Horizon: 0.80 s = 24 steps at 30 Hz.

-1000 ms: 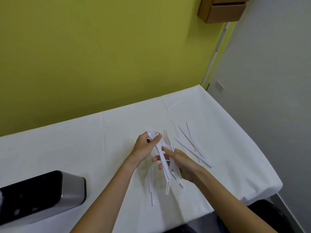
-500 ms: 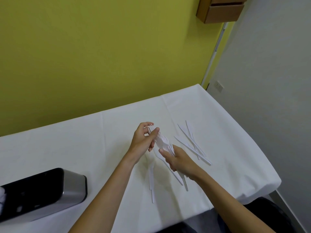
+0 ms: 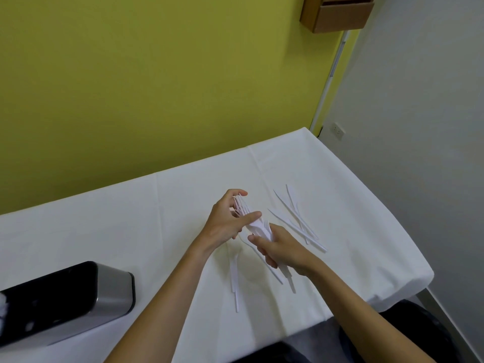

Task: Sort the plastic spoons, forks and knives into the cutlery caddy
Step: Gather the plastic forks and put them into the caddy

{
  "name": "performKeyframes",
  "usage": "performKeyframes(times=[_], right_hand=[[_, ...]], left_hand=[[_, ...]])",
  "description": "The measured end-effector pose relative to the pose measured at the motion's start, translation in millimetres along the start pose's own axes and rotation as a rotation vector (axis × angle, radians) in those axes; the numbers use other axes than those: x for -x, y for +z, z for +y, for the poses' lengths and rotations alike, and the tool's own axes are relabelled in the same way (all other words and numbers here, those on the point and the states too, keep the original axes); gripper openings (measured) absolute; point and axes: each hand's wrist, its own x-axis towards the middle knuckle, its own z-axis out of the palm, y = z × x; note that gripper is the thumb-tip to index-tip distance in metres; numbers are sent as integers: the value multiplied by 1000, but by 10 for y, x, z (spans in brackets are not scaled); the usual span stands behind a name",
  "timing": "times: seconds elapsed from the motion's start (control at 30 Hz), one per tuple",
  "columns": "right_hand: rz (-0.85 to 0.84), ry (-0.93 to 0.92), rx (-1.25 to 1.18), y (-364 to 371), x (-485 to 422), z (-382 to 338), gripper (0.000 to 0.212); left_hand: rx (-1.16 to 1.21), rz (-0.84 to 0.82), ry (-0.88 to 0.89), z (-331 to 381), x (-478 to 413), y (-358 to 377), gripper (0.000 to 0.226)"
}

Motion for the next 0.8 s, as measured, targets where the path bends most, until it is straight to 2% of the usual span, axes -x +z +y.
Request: performKeyframes(times=[0.13,0.23,0.37,0.47,0.67,0.8], right_hand=[[-193,78,-169,-94,20,-11,28],[-265,78,-258,-137,14,-4,21],[-270,104,-325,-170,17,15,12],[-282,103,-376,-164,42,7,15],[-231,69,-205,-88,90,-79,12],[-220,45,-201,-97,90,-96,7]], left_hand=[[23,2,36,-9,-23,-26,46],[34,-45,43,16,-24,-32,43],[19,-47,19,-8,-30,-66,40],[19,-59,-13,-33,-15,-104,40],[-11,-181,-1,5,20,-120,36],[11,-245,15,41,37,-111,32]])
